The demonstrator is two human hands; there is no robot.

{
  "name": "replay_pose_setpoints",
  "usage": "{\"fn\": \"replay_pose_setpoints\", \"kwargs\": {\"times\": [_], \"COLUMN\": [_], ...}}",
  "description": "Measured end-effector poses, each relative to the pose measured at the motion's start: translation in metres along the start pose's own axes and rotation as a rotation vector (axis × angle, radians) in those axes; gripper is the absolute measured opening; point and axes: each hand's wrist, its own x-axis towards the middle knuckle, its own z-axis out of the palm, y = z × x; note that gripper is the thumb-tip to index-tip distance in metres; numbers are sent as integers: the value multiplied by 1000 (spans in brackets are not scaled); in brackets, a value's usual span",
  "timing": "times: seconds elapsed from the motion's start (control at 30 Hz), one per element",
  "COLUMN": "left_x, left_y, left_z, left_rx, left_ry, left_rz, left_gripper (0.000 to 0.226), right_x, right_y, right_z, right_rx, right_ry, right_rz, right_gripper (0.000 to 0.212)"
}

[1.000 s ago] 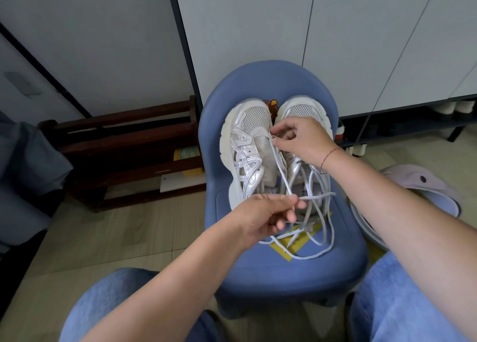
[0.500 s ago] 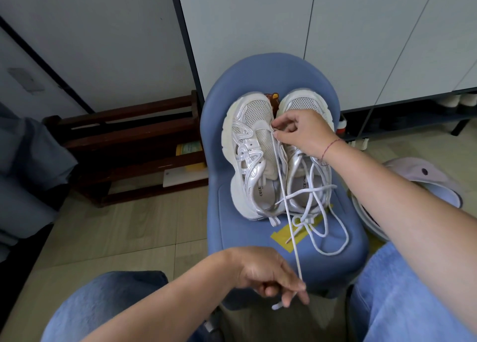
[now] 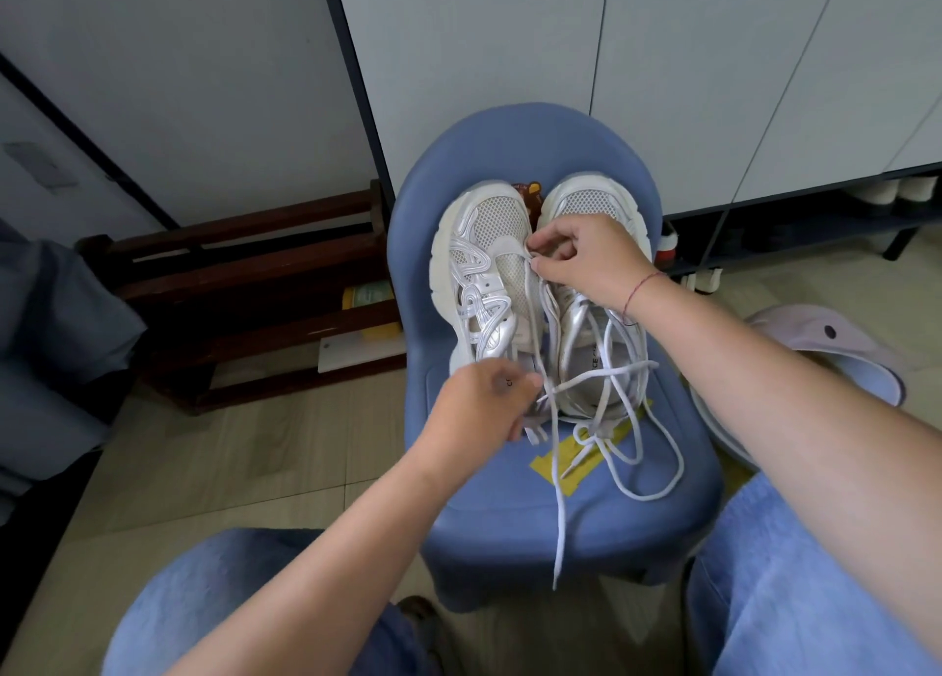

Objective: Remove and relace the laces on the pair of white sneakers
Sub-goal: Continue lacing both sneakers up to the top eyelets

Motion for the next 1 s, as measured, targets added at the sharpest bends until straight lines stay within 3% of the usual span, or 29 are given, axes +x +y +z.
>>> {"fn": "replay_pose_setpoints", "kwargs": {"times": [0.2, 0.43, 0.83, 1.0], "left_x": [13, 16, -5, -12], "left_y": [20, 20, -3, -18], "left_z": [27, 40, 12, 19], "left_rx": [-429, -620, -228, -104], "left_ry": [-101, 97, -338, -526], "left_rz": [-181, -196, -206, -229], "left_gripper": [22, 21, 14, 22], "right_x": [0, -1, 0, 1], "right_y": [-1, -1, -1, 0], "right_z": [0, -1, -3, -1], "right_rx": [2, 10, 22, 6], "right_ry": [-2, -18, -33, -21], "right_rz": [0, 0, -8, -9], "right_gripper": [21, 21, 20, 21]}}
